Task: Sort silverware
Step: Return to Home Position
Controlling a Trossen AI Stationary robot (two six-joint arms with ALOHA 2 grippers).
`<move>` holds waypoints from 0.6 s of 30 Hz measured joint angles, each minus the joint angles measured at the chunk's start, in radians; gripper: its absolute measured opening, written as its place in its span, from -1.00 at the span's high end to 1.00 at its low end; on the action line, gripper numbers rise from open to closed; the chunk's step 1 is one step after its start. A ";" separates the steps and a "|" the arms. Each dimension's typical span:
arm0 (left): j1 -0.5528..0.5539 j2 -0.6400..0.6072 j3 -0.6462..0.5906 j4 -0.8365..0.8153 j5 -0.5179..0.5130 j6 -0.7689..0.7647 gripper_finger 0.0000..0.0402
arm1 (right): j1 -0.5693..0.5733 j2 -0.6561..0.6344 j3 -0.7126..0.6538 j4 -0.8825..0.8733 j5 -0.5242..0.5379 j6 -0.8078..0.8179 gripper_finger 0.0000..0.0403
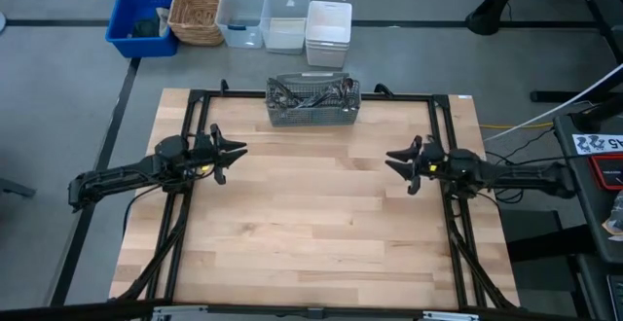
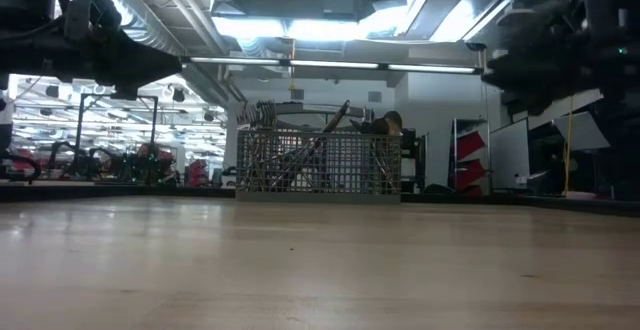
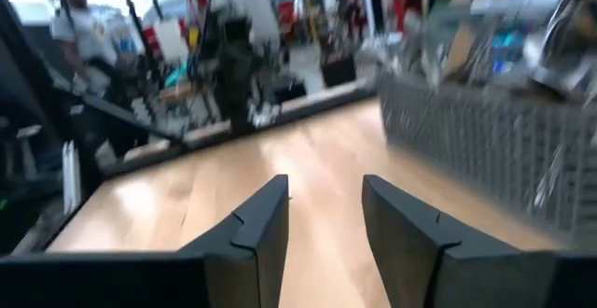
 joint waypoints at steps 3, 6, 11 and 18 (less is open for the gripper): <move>0.000 0.000 0.000 -0.006 0.000 -0.001 0.57 | -0.017 0.000 0.000 -0.081 -0.050 0.027 0.30; 0.000 0.000 0.000 -0.033 0.000 -0.002 0.57 | -0.014 0.000 0.000 -0.186 -0.067 0.052 0.30; 0.000 0.000 0.000 -0.078 0.000 -0.091 0.57 | -0.014 0.005 0.000 -0.253 -0.079 0.064 0.30; 0.000 0.002 0.000 -0.095 -0.001 -0.133 0.57 | -0.014 0.012 0.001 -0.263 -0.093 0.064 0.30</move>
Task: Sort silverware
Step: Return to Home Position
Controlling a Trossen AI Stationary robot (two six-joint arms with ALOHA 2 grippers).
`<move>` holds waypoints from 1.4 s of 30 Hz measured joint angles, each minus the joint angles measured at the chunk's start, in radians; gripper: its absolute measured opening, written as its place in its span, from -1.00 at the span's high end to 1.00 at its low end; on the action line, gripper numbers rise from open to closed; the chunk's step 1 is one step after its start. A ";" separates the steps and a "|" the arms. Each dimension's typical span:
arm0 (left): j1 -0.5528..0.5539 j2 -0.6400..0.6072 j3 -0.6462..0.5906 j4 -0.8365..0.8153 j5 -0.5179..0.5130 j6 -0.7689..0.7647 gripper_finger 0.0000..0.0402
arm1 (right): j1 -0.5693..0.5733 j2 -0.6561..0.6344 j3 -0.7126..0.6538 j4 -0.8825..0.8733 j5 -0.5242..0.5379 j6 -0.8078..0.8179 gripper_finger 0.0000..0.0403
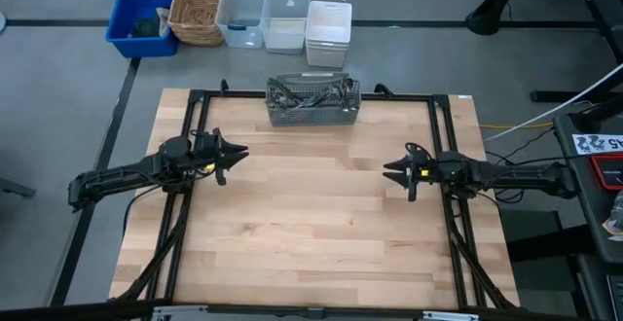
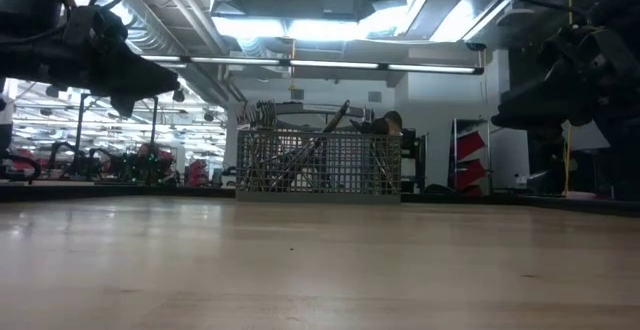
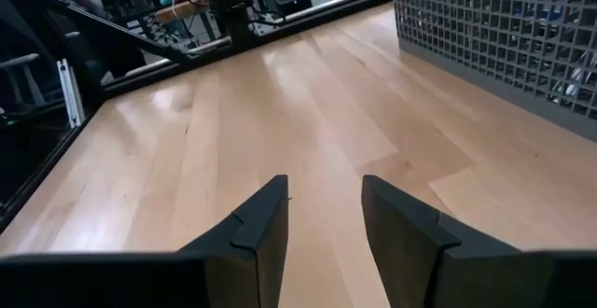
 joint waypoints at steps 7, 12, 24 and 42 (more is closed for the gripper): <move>0.000 0.000 0.000 -0.001 0.000 0.018 0.57 | 0.000 0.000 0.000 -0.003 0.000 0.000 0.30; -0.001 -0.001 0.000 -0.002 0.000 0.018 0.57 | 0.000 -0.041 0.000 -0.006 0.000 0.000 0.30; -0.001 -0.007 0.000 -0.004 0.000 0.018 0.57 | 0.000 -0.261 -0.002 0.023 0.006 -0.001 0.30; -0.001 -0.043 0.000 -0.004 0.000 0.018 0.57 | 0.000 -0.262 -0.002 0.018 0.003 -0.001 0.30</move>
